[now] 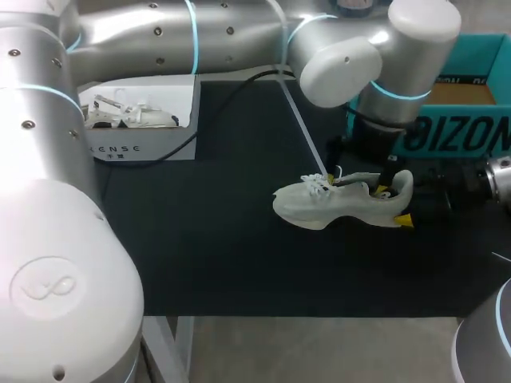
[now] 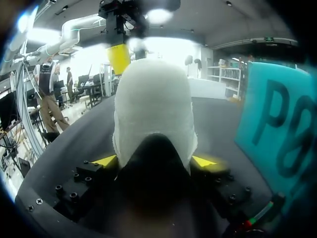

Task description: Take the shoe out of the shoebox, open the shoe tongue, remove and reinsert the insole, then place the shoe into the shoebox

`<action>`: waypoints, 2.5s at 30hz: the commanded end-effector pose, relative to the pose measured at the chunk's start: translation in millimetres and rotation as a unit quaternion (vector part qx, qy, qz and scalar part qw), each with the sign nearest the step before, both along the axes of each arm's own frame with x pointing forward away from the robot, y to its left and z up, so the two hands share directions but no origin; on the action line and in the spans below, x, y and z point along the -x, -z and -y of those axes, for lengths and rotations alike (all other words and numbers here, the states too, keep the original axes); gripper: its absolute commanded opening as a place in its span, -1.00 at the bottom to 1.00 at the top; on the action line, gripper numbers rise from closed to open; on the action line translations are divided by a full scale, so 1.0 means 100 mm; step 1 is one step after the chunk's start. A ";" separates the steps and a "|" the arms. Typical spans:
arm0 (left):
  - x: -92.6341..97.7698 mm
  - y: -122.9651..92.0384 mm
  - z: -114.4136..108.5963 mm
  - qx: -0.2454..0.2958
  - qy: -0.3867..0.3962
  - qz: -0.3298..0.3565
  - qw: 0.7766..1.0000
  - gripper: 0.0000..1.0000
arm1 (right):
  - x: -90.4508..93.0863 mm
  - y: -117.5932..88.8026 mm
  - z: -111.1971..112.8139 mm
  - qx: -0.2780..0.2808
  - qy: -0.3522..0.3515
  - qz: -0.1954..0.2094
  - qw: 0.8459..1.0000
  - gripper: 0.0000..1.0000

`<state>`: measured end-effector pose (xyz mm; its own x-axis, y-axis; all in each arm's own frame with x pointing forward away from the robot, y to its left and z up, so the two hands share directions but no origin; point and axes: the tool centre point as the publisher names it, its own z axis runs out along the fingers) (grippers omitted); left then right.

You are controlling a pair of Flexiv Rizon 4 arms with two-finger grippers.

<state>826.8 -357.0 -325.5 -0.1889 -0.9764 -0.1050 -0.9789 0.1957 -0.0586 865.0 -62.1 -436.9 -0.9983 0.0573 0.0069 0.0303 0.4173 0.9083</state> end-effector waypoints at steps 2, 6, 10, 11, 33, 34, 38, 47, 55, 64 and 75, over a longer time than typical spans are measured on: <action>-0.11 0.06 0.25 -0.017 -0.003 0.000 1.000 1.00 | 0.00 0.05 -0.04 0.001 0.002 0.000 1.000 -1.00; -0.12 0.15 0.30 -0.016 -0.013 0.000 1.000 1.00 | 0.00 0.05 -0.04 0.001 0.002 0.000 1.000 -1.00; -0.13 0.24 0.31 -0.018 -0.026 -0.001 1.000 1.00 | 0.00 0.05 -0.04 0.001 0.002 0.000 1.000 -1.00; -0.13 0.25 0.31 -0.016 -0.029 -0.002 0.999 1.00 | 0.00 0.05 -0.04 0.001 0.002 0.000 1.000 -1.00; -0.06 0.29 0.12 -0.027 -0.066 0.002 0.997 1.00 | 0.00 0.05 -0.04 0.001 0.002 0.000 1.000 -1.00; -0.08 0.28 0.12 -0.028 -0.066 0.003 0.997 1.00 | 0.00 0.05 -0.04 0.001 0.002 0.000 1.000 -1.00; -0.13 0.28 0.16 -0.032 -0.064 0.006 0.997 1.00 | 0.00 0.05 -0.04 0.001 0.002 0.000 1.000 -1.00; -0.22 0.35 0.23 -0.047 -0.053 0.007 0.997 1.00 | 0.00 0.05 -0.04 0.001 0.002 0.000 1.000 -1.00; -0.21 0.38 0.19 -0.048 -0.056 0.005 0.997 -0.04 | 0.00 0.05 -0.04 0.001 0.002 0.000 1.000 -1.00; -0.15 0.33 0.09 -0.048 -0.060 0.010 0.997 -1.00 | 0.00 0.05 -0.04 0.001 0.002 0.000 1.000 -1.00; -0.09 0.14 -0.08 -0.053 -0.062 0.026 0.996 -0.91 | 0.00 0.05 -0.04 0.001 0.002 0.000 1.000 -1.00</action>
<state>841.4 -359.6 -348.2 -0.0600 -0.9725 -0.2250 -0.9933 0.0806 -0.0831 865.0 -61.7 -436.8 -0.9983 0.0573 0.0069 0.0301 0.4170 0.9084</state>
